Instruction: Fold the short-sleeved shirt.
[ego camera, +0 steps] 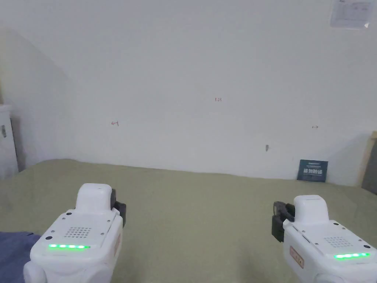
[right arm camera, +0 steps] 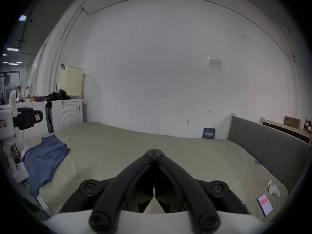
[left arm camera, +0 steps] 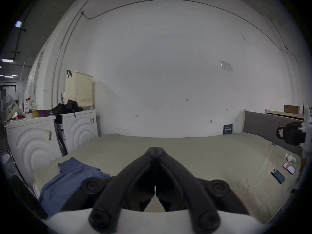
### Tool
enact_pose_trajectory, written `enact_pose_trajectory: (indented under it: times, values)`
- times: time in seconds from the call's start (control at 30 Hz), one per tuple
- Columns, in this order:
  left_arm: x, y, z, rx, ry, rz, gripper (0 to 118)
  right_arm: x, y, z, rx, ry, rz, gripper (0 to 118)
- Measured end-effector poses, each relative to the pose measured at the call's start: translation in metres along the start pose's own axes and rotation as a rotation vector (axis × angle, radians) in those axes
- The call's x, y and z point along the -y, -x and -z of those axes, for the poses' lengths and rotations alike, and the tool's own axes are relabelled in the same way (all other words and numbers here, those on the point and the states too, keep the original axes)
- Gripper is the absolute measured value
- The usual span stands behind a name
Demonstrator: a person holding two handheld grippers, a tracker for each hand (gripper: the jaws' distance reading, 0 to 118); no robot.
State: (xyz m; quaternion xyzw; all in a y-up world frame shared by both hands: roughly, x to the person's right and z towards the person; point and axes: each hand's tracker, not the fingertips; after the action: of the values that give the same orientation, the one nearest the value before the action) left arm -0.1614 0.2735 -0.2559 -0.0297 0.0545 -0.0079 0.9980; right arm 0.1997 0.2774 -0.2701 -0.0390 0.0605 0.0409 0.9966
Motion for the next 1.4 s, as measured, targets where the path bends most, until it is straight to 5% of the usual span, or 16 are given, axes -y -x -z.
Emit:
enact_pose_trajectory:
  times: [0.57, 0.67, 1.0, 1.17, 1.4]
  values:
    - [-0.006, 0.186, -0.144, -0.467, 0.084, 0.013, 0, -0.023, 0.232, 0.047, -0.576, -0.011, 0.000, 0]
    - [-0.002, 0.199, -0.152, -0.495, 0.103, 0.008, 0, -0.020, 0.252, 0.051, -0.613, -0.007, -0.002, 0]
    - [0.011, 0.220, -0.063, -0.317, 0.303, 0.085, 0, 0.003, 0.217, 0.077, -0.561, 0.026, 0.003, 0]
    - [0.018, 0.249, 0.052, -0.065, 0.630, -0.013, 0, 0.022, 0.178, 0.103, -0.456, 0.087, -0.019, 0]
    - [0.062, 0.277, 0.189, 0.035, 1.069, -0.011, 0, 0.071, 0.126, 0.121, -0.301, 0.164, -0.003, 0]
